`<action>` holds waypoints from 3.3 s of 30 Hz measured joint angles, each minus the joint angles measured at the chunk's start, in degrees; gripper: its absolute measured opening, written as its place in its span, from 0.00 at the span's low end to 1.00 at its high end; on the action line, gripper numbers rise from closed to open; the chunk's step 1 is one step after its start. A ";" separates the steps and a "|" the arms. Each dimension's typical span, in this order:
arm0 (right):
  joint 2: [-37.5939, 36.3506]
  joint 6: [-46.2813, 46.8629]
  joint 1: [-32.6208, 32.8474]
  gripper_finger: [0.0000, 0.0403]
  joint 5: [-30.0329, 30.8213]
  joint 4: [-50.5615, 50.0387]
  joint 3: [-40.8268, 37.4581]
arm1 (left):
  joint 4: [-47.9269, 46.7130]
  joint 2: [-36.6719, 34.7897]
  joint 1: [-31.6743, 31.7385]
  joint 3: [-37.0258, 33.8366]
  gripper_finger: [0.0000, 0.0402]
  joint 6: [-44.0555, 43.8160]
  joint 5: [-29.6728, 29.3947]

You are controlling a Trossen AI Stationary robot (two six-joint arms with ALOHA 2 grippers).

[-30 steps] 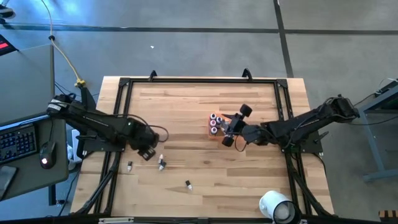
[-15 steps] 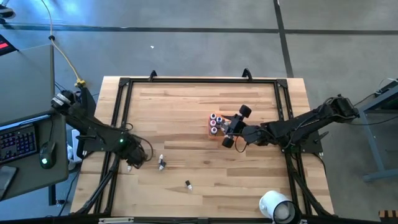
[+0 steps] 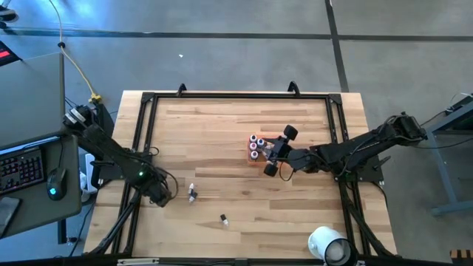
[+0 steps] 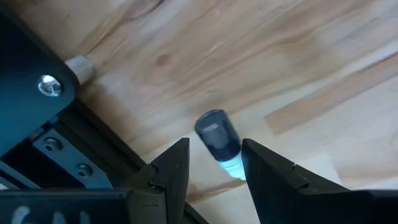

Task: Pick & Place food coloring
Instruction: Put the small black food coloring bottle into the orange bin

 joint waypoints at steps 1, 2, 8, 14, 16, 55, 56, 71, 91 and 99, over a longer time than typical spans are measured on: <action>0.02 0.00 0.00 0.29 -0.07 0.27 0.00 | 0.33 0.00 -0.40 -0.28 0.36 -0.60 0.03; 0.02 0.00 0.00 0.29 -0.07 0.58 0.00 | 0.72 0.00 -0.79 -0.63 0.36 -1.11 -0.01; 0.02 -0.30 -0.17 0.29 -0.07 2.57 0.00 | 6.53 0.00 -1.47 -3.54 0.35 -2.06 -0.31; 0.04 -0.44 -0.92 0.29 -0.13 5.21 0.00 | 6.58 -0.11 -1.46 -4.17 0.24 -0.79 -1.22; 0.04 -0.45 -1.33 0.29 -0.22 6.33 0.00 | 6.28 -0.11 -1.46 -4.07 0.21 -0.79 -1.74; -24.18 25.67 13.61 0.29 18.45 -33.54 -10.32 | 69.65 28.34 45.79 33.54 0.18 83.93 1.10; -24.68 26.54 13.55 0.29 15.39 -33.33 -11.45 | 67.88 30.76 46.08 36.24 0.18 84.31 1.34; -29.70 34.71 13.72 0.29 -2.89 -29.80 -19.23 | 36.52 54.34 46.64 67.68 0.18 87.23 -7.29; -29.86 36.89 13.70 0.29 -2.48 -29.26 -19.23 | 36.67 56.25 46.60 68.14 0.41 93.14 -14.37; -29.83 26.01 13.68 0.29 -0.46 -21.25 -19.23 | 12.03 42.71 46.28 73.86 0.42 95.99 -13.09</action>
